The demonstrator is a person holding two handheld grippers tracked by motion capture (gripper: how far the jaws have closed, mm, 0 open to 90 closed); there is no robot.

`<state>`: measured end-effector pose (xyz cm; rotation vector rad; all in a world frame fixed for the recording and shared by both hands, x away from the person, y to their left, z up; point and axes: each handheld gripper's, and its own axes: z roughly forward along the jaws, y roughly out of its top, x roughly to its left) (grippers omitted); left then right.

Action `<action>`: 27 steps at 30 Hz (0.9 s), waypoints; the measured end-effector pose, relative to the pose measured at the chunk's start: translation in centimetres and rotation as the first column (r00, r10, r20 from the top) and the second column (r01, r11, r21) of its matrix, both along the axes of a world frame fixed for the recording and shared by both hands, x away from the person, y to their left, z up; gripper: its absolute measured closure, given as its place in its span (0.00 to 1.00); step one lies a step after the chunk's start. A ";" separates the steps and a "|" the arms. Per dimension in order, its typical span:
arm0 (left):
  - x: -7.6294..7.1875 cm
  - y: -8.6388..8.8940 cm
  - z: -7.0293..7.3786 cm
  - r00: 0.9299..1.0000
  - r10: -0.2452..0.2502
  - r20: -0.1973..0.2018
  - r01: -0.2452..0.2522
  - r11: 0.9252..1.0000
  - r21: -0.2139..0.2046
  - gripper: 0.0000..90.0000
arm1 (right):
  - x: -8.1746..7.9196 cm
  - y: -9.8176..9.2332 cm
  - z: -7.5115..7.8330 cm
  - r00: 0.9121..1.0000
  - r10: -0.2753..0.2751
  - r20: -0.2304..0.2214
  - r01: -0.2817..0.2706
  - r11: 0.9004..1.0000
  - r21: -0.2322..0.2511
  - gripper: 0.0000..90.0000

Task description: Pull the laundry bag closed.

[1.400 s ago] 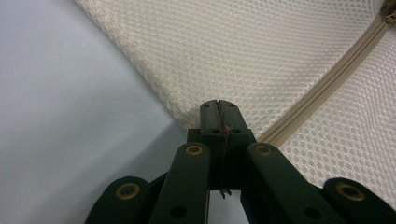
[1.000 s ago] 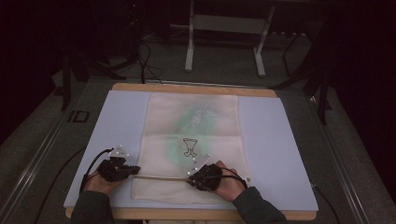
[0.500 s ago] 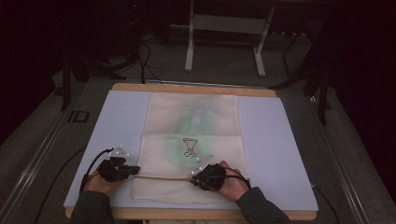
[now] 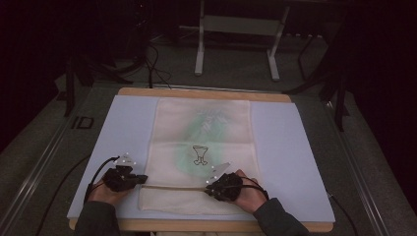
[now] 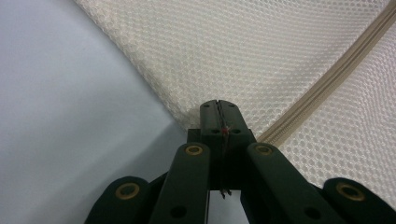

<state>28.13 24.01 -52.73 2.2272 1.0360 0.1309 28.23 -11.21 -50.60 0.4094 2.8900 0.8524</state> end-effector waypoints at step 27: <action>0.0 0.0 0.0 1.000 -0.002 0.003 0.002 1.000 0.001 1.00 | -0.1 -2.1 -0.1 1.000 -0.028 -0.009 0.028 0.999 0.020 0.91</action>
